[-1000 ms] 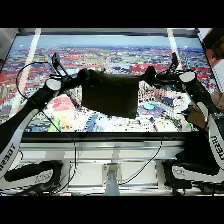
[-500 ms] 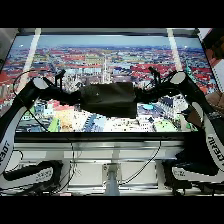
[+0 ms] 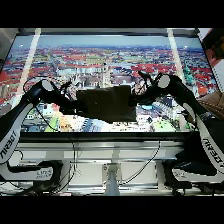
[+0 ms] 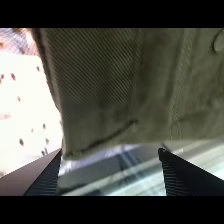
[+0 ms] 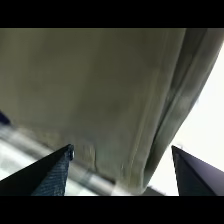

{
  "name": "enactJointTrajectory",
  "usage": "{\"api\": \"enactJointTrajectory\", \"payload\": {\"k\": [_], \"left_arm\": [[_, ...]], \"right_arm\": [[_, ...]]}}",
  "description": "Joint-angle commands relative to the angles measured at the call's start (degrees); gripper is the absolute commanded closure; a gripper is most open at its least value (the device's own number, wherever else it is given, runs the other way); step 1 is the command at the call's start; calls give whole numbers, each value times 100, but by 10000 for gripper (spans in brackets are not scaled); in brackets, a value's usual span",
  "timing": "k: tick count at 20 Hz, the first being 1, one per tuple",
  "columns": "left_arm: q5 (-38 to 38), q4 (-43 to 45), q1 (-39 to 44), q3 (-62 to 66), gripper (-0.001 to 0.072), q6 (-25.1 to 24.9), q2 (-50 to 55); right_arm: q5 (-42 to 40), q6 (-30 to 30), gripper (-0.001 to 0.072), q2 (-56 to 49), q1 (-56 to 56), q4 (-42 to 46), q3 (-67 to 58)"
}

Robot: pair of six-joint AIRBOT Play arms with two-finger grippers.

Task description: Fold the clothes and pants, and hang the long-sleeved shirts on hangers.

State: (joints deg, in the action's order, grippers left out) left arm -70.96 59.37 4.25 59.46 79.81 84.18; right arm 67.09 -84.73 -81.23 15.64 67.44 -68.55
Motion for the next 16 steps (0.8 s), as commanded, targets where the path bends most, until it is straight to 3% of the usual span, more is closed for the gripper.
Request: {"api": "enactJointTrajectory", "payload": {"k": [1,4,5,9,10,11,14,16], "left_arm": [[245,-223,-92,348,13,-505,26],[546,-205,-439,970,13,-573,-238],[542,-101,-632,1213,13,-575,-367],[570,57,-1537,1705,13,-573,-1141],[588,63,-1735,1705,14,-573,-1351],[586,63,-1908,1703,17,-575,-1537],[579,50,-2022,1703,285,-573,-1770],[584,37,-1838,1687,288,-570,-1740]], "right_arm": [[-39,195,22,7,42,984,-841],[-232,192,22,37,-66,3038,-1856],[-208,192,23,50,-238,3353,-2149],[-44,181,27,192,-1596,3342,-2577],[216,195,61,166,-2009,2970,-2503],[533,236,182,122,-2380,2371,-2341],[944,1051,240,-57,-2920,-42,-1342],[708,1659,231,-184,-2767,-1200,-514]]}}
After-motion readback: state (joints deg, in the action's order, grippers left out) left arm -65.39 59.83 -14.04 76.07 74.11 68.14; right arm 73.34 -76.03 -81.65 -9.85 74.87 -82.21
